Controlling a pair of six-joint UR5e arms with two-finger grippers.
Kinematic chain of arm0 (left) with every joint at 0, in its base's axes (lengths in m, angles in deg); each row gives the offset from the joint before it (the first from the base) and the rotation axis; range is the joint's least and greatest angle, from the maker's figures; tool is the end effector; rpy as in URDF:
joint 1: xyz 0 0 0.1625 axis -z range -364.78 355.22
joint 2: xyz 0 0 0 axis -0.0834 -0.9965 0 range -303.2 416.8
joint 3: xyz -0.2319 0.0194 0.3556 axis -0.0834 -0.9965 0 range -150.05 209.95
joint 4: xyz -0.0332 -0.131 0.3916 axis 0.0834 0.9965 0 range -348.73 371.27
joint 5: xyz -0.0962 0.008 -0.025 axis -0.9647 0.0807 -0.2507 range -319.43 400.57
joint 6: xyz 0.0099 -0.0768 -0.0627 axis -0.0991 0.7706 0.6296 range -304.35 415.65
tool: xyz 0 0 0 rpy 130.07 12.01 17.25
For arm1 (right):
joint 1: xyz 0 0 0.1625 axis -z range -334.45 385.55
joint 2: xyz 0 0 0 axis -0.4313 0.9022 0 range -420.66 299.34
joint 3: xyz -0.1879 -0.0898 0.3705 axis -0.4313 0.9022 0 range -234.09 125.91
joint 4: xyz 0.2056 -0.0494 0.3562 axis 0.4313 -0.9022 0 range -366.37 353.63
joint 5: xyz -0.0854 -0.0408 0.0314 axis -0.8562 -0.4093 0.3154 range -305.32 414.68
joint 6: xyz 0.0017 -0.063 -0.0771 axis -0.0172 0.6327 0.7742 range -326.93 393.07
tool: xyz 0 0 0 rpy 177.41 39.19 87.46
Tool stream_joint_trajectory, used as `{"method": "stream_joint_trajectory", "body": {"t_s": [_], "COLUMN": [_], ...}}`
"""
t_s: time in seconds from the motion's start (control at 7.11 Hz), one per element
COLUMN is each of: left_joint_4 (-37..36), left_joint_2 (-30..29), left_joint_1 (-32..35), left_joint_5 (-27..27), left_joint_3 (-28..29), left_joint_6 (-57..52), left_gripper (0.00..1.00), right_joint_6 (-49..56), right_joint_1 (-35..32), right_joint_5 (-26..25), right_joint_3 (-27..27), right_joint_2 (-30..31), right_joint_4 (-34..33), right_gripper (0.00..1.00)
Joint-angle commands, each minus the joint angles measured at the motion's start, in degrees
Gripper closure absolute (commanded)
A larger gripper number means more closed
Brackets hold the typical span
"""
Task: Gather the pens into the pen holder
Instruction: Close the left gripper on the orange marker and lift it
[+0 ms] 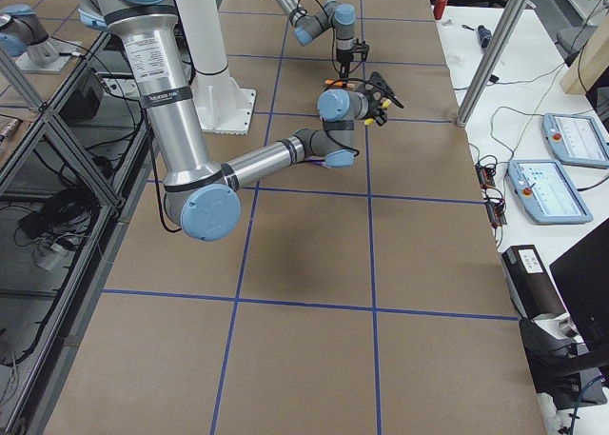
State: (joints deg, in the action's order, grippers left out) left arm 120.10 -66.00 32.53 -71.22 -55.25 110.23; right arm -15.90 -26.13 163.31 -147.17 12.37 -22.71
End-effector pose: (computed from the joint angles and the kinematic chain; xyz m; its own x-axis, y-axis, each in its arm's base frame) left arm 0.5080 -0.5084 0.3261 0.6449 0.1850 -0.7415 -0.0319 0.9759 0.2158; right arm -0.2802 -0.5180 0.3289 0.3281 -0.5882 0.7392 -0.4380 0.5986 0.6707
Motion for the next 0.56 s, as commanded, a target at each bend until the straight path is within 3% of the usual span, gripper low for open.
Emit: {"method": "stream_joint_trajectory", "body": {"t_s": [0.0,0.28,0.42], "left_joint_4": [-1.69,-1.61,-1.61], "left_joint_2": [0.02,0.9,0.81], "left_joint_1": [0.82,3.8,5.65], "left_joint_5": [0.08,0.61,0.61], "left_joint_3": [-4.77,-9.54,-9.98], "left_joint_6": [0.0,-0.08,-2.09], "left_gripper": [1.0,1.0,1.0], "right_joint_6": [-0.07,-0.16,-0.25], "right_joint_1": [0.0,1.13,4.27], "right_joint_5": [0.0,0.0,-2.52], "right_joint_3": [-0.08,-0.34,-1.3], "right_joint_2": [-0.44,-3.41,-4.73], "right_joint_4": [0.0,0.0,-0.09], "right_gripper": [1.0,1.0,1.0]}}
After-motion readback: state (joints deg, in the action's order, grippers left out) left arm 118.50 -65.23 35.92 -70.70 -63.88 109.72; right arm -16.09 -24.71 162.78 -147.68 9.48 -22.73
